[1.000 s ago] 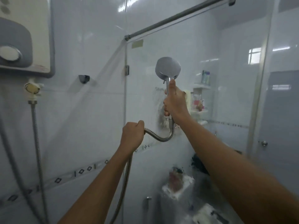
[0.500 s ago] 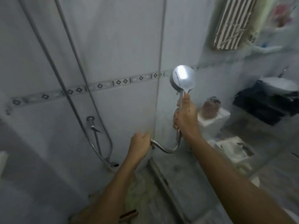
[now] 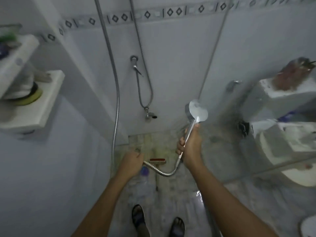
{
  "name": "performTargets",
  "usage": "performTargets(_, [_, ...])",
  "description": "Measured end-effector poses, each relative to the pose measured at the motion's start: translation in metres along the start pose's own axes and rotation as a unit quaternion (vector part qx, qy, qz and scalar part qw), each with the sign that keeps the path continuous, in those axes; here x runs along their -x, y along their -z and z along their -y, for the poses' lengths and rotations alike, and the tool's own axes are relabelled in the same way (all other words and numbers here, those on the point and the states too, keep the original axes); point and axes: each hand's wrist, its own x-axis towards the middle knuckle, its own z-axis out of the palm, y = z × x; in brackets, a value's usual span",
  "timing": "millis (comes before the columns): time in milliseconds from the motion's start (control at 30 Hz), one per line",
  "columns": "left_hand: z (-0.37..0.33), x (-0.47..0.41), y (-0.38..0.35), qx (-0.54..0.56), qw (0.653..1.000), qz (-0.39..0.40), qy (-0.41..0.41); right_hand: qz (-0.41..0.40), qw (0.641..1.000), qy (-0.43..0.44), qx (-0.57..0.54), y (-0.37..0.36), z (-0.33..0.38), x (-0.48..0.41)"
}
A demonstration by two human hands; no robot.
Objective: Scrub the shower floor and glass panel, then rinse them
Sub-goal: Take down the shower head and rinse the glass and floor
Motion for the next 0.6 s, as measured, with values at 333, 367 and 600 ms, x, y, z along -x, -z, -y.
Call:
performTargets(333, [0.108, 0.059, 0.006, -0.042, 0.993, -0.044, 0.103, 0.077, 0.991, -0.108, -0.018, -0.013, -0.111, 0.039])
performTargets(367, [0.121, 0.063, 0.009, -0.044, 0.991, -0.044, 0.117, 0.084, 0.989, -0.121, -0.012, -0.017, -0.122, 0.044])
performTargets(600, [0.196, 0.089, 0.024, -0.036, 0.981, -0.055, 0.181, 0.091, 0.985, -0.148, 0.016, -0.049, -0.18, 0.078])
